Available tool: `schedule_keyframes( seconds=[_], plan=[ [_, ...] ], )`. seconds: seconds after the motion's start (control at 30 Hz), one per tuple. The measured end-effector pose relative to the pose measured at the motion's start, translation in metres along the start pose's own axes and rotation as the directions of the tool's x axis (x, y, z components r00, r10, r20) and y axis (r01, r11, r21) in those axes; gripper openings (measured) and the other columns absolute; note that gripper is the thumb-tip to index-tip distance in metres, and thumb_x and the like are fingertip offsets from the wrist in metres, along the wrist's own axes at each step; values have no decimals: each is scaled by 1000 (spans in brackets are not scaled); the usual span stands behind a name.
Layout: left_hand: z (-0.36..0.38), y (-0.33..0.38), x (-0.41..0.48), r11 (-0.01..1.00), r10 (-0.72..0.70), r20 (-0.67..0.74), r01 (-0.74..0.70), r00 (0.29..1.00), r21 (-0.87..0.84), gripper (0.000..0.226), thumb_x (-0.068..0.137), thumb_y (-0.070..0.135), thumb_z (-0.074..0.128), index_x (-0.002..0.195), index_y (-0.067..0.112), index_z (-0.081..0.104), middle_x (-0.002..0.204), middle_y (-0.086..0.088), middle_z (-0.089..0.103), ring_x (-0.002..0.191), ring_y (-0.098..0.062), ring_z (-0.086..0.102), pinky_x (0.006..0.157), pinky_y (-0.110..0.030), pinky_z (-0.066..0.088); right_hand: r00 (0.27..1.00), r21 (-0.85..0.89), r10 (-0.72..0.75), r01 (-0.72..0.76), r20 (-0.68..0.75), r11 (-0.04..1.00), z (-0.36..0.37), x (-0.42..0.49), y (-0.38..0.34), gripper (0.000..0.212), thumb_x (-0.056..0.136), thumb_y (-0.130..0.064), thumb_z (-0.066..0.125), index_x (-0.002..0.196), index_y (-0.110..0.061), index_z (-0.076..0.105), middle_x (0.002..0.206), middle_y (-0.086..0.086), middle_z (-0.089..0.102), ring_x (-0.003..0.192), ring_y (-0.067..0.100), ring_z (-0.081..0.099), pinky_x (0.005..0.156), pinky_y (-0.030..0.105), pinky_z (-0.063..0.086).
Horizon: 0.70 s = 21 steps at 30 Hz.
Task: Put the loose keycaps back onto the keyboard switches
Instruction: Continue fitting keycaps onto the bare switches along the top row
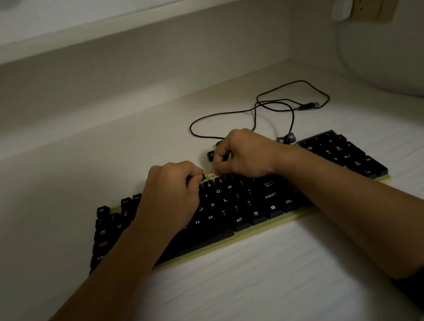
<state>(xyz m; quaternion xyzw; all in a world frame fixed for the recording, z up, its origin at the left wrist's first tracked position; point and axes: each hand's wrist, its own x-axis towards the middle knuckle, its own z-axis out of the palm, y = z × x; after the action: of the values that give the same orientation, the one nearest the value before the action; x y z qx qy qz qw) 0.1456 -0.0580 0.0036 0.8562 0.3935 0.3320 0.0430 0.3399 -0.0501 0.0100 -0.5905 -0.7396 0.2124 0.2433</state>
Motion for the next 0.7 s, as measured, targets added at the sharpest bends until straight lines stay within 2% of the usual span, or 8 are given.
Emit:
schedule_keyframes(
  seconds=[0.13, 0.33, 0.5, 0.6, 0.7],
  plan=[
    [2, 2, 2, 999, -51, 1, 51, 999, 4, 14, 88, 10, 64, 85, 12, 78, 82, -2, 77, 70, -24, 68, 83, -37, 50, 1000, -22, -10, 10, -2, 1000, 0, 0, -1, 15, 88, -27, 72, 81, -16, 79, 85, -3, 76, 82, 11, 69, 83, 34, 57],
    [3, 1, 1, 999, -22, 21, 21, 1000, 43, 15, 89, 9, 63, 87, 11, 78, 81, -5, 77, 70, -29, 67, 80, -39, 50, 1000, -14, 13, -13, 3, 1000, -1, 1, 0, 14, 87, -26, 73, 79, -16, 79, 84, -1, 76, 83, 14, 69, 84, 37, 57],
    [4, -2, -1, 997, 32, 45, -35, 998, 76, 15, 88, 8, 61, 85, 9, 75, 71, -10, 74, 63, -33, 65, 69, -44, 53, 1000, -18, 20, -20, 3, 1000, 0, 1, -1, 16, 87, -27, 72, 79, -16, 80, 86, 0, 77, 84, 15, 70, 85, 38, 57],
    [3, -2, -2, 995, 48, 71, -53, 996, 79, 19, 88, 14, 58, 84, 11, 76, 70, -7, 74, 63, -31, 65, 72, -42, 53, 1000, -18, 20, -20, 1, 1000, -1, 1, -2, 14, 87, -26, 72, 79, -17, 80, 86, -1, 77, 84, 13, 69, 84, 37, 57],
    [-1, -1, -3, 998, 58, 18, -58, 998, 38, 22, 83, 18, 56, 80, 12, 77, 67, -1, 74, 55, -21, 65, 71, -34, 52, 1000, -16, 8, -8, 2, 1000, -1, 2, -2, 13, 87, -25, 72, 79, -18, 80, 84, -4, 76, 81, 9, 68, 83, 34, 57]
  ],
)
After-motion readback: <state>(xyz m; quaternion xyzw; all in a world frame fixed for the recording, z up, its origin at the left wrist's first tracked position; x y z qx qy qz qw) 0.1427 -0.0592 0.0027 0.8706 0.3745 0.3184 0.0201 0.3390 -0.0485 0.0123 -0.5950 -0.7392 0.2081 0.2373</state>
